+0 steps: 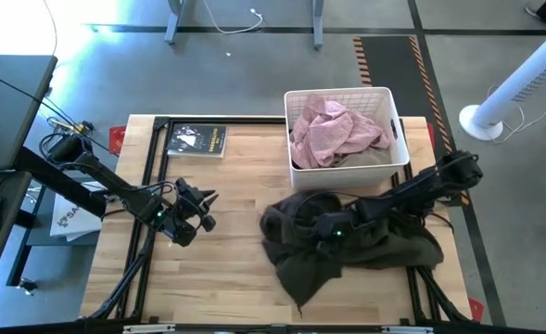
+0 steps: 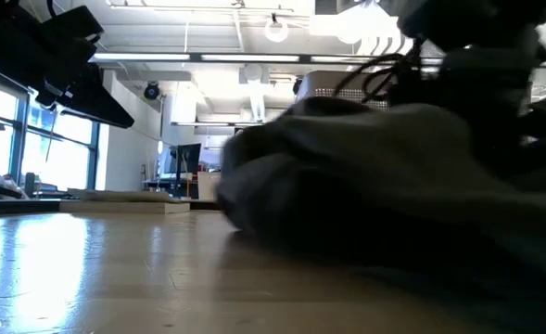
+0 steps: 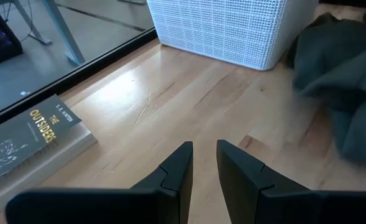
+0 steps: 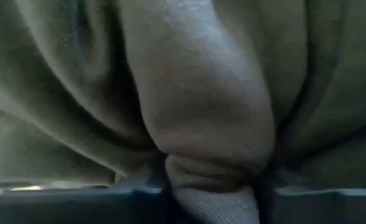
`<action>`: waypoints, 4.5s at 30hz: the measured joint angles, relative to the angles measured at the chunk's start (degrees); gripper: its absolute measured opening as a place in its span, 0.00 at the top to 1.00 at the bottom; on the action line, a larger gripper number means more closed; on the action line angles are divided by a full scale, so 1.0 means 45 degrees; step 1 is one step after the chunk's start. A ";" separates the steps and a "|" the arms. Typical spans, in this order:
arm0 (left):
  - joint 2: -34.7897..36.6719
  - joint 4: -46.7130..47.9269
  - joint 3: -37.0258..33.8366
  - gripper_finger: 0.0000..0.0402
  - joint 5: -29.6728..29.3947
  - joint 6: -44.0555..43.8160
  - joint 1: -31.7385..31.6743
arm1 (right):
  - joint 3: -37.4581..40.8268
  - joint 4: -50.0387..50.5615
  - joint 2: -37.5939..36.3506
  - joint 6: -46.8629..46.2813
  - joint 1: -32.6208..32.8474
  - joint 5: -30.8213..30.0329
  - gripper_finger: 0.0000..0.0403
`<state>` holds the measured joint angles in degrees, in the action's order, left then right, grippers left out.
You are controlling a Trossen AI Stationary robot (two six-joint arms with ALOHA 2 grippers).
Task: Sort clothes
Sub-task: Put the black jacket into the laundry bin
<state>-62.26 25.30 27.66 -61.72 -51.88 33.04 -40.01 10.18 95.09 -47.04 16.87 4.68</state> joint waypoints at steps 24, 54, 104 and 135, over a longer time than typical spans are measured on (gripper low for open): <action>0.0003 -0.0002 0.0000 0.82 0.0011 0.0005 0.0005 | -0.7537 -0.5662 -0.0979 1.0170 -0.1481 -0.3675 0.89; 0.0000 0.0015 0.0000 0.82 -0.0076 0.0248 0.0000 | -1.8520 -0.1609 -0.1016 2.0654 -0.5427 -1.1991 0.89; 0.0000 -0.0073 0.0000 0.82 -0.0120 0.0238 -0.0005 | -1.1050 1.5145 -0.1160 0.8050 -1.1491 -0.4261 0.60; 0.0000 0.0010 0.0000 0.82 -0.0096 0.0243 0.0000 | -0.3047 0.2092 -0.1377 0.8410 -1.2507 -0.0901 0.57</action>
<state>-62.26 25.34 27.66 -62.15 -50.79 33.04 -53.72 19.59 88.90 -9.20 -39.42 0.63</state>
